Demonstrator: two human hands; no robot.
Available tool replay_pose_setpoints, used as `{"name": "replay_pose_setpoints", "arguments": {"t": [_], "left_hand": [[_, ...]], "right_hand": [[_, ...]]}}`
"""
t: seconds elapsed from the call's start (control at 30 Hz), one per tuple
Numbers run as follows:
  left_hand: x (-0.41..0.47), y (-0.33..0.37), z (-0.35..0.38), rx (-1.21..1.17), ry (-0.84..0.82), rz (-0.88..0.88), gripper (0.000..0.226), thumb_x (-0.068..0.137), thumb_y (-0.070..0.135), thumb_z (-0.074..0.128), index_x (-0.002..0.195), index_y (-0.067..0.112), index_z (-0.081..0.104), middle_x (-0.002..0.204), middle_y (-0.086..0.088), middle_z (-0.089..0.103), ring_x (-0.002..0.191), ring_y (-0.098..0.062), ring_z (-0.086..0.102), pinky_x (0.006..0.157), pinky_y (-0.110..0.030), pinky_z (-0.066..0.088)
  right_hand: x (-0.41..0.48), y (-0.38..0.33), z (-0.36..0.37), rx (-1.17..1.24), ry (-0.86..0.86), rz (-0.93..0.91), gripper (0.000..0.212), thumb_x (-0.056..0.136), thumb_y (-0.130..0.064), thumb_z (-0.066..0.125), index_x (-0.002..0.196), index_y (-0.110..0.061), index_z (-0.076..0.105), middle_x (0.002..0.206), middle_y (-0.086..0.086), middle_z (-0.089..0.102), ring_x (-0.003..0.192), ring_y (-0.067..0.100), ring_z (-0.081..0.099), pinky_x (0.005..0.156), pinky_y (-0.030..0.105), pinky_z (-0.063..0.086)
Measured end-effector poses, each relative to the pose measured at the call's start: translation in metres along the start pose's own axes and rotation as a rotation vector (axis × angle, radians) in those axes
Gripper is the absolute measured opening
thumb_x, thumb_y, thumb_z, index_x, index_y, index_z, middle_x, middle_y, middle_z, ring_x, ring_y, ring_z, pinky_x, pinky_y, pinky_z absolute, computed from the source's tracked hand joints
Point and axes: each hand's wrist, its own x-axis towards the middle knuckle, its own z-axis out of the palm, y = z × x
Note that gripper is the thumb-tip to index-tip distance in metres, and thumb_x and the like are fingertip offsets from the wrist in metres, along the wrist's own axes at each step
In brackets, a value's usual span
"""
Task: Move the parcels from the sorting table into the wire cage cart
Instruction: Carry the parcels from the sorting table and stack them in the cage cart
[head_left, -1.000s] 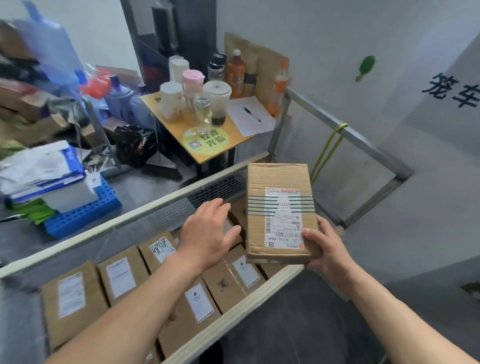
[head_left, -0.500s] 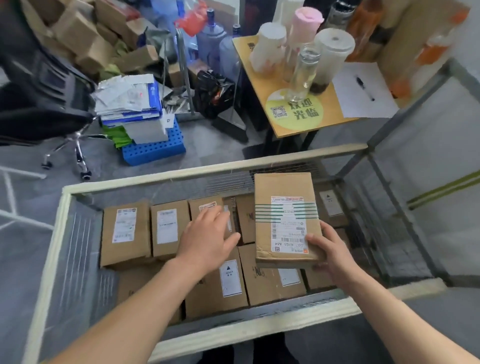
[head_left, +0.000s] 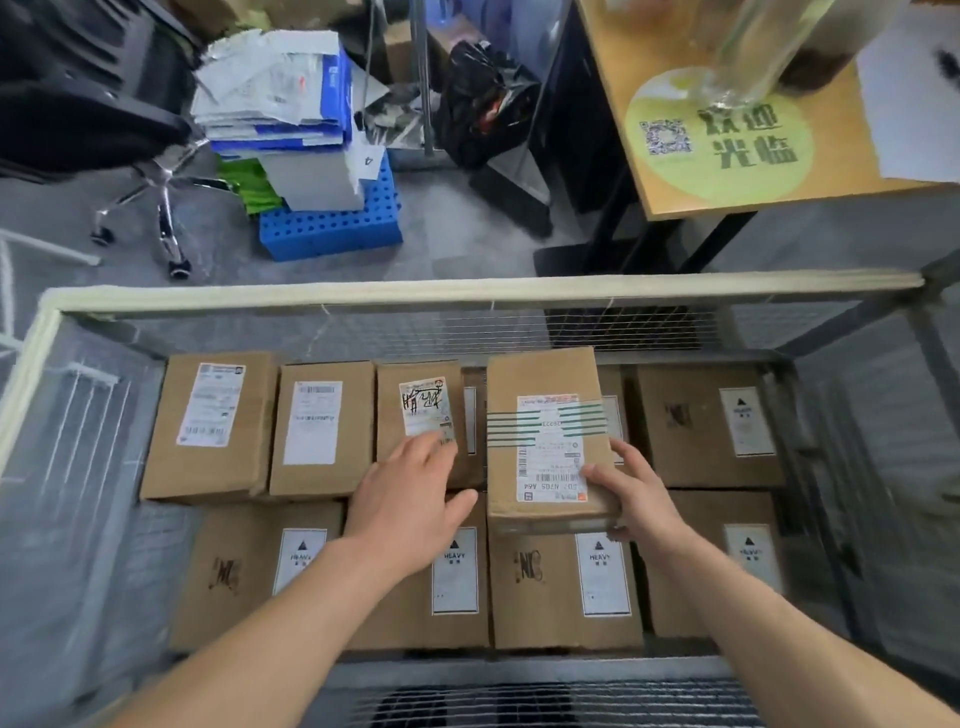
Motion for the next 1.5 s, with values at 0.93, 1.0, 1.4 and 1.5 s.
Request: {"name": "replay_pose_setpoints", "arguments": {"t": [0.93,1.0,1.4,1.5], "left_hand": [[0.047,-0.020,0.051,-0.043,-0.039,-0.065,0.063,0.102,0.054,0.040,0.157,0.026,0.025,0.166,0.006,0.016,0.152,-0.015,0.012,0.117,-0.037,0.029],[0.042,-0.015,0.042,-0.042,-0.035,-0.054,0.064,0.101,0.054,0.040,0.156,0.025,0.026,0.166,0.005,0.016,0.152,-0.016,0.012,0.118,-0.037,0.028],[-0.008,0.024,-0.036,-0.012,0.063,0.054,0.064,0.101,0.052,0.042,0.156,0.023,0.026,0.164,0.005,0.021,0.151,-0.017,0.015,0.120,-0.039,0.022],[-0.027,0.035,-0.057,-0.019,0.096,0.088,0.064,0.102,0.051,0.043,0.156,0.023,0.026,0.164,0.005,0.021,0.152,-0.016,0.014,0.121,-0.041,0.022]], "right_hand": [[0.106,0.009,0.056,-0.279,-0.015,-0.055,0.061,0.101,-0.018,0.050,0.153,-0.044,0.032,0.141,-0.010,0.059,0.113,0.016,0.066,0.092,0.041,0.059],[0.092,-0.001,0.055,-0.302,-0.010,-0.074,0.054,0.102,-0.017,0.051,0.145,-0.047,0.038,0.117,-0.010,0.069,0.101,0.011,0.068,0.089,0.041,0.060],[-0.037,-0.072,0.043,-0.559,0.065,-0.259,0.063,0.101,-0.039,0.056,0.157,-0.020,0.034,0.159,-0.003,0.040,0.147,0.018,0.035,0.117,0.035,0.031],[-0.083,-0.093,0.040,-0.571,0.098,-0.343,0.060,0.101,-0.039,0.057,0.155,-0.021,0.037,0.157,-0.004,0.043,0.144,0.016,0.039,0.112,0.029,0.032]]}}
